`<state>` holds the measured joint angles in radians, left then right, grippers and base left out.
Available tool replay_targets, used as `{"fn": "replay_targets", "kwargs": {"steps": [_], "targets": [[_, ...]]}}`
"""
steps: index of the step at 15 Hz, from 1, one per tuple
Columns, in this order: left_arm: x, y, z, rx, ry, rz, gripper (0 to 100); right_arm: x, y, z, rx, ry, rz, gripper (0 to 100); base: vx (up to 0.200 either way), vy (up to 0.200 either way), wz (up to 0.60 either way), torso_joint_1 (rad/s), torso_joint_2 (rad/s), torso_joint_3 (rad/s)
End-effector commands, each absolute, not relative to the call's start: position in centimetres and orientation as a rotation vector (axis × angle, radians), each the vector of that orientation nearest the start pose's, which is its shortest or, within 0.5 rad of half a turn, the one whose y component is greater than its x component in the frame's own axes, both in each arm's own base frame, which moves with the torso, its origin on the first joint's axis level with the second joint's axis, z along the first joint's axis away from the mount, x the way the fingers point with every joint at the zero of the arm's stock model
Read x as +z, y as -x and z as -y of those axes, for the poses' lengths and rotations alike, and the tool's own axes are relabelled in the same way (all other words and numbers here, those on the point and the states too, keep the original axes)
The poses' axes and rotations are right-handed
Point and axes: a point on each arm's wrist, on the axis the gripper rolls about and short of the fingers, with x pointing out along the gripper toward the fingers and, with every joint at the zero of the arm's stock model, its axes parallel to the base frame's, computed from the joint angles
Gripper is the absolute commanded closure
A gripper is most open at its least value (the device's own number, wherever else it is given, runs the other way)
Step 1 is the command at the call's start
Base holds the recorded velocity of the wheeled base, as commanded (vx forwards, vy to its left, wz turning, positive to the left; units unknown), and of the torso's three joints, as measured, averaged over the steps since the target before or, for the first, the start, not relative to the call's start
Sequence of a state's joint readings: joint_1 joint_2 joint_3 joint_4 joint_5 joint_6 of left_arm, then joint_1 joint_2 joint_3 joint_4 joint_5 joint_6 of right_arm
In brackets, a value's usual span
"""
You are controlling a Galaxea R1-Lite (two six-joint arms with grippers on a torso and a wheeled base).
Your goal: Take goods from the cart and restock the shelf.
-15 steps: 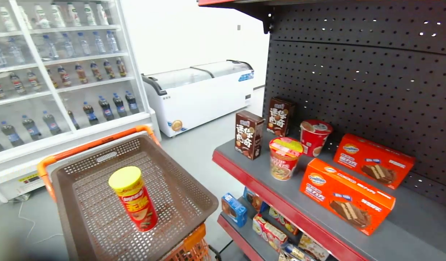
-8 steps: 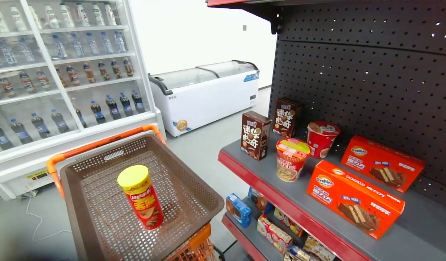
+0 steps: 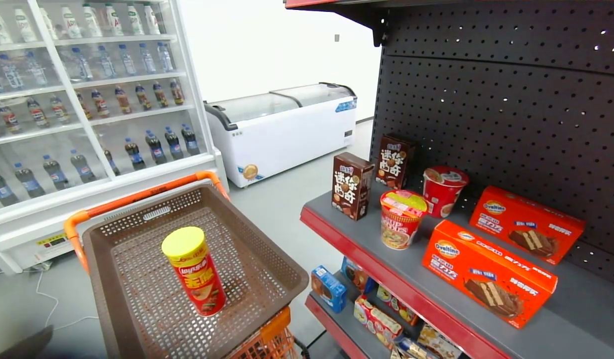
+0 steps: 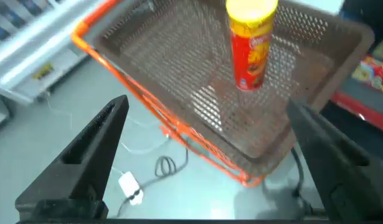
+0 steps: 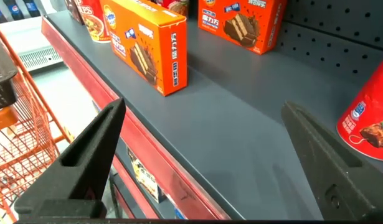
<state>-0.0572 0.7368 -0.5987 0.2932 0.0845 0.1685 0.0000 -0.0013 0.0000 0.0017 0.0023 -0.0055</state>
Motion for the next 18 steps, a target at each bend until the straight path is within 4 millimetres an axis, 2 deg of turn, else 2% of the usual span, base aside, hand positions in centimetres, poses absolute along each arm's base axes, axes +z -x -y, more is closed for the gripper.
{"fn": "replay_targets", "kwargs": {"steps": [1, 4, 9, 12, 18], "targets": [[19.2, -11.0, 0.2, -0.080, -0.134, -0.656, 0, 7.5, 2.3, 0.0, 0.003, 0.006, -0.002, 0, 0.000, 0.000, 0.00, 0.000, 0.00, 0.000], [17.6, -15.2, 0.0, -0.166, -0.066, -0.718, 0, 7.5, 2.3, 0.0, 0.003, 0.006, -0.002, 0, 0.000, 0.000, 0.00, 0.000, 0.00, 0.000], [15.3, -19.4, 0.0, -0.228, -0.053, -0.738, 0, 7.5, 2.3, 0.0, 0.003, 0.006, -0.002, 0, 0.000, 0.000, 0.00, 0.000, 0.00, 0.000], [13.2, -21.3, 0.1, -0.252, -0.043, -0.755, 0, 7.5, 2.3, 0.0, 0.003, 0.006, -0.002, 0, 0.000, 0.000, 0.00, 0.000, 0.00, 0.000], [10.3, -22.7, 0.7, -0.302, -0.056, -0.647, 0, 7.5, 2.3, 0.0, 0.003, 0.006, -0.002, 0, 0.000, 0.000, 0.00, 0.000, 0.00, 0.000]]}}
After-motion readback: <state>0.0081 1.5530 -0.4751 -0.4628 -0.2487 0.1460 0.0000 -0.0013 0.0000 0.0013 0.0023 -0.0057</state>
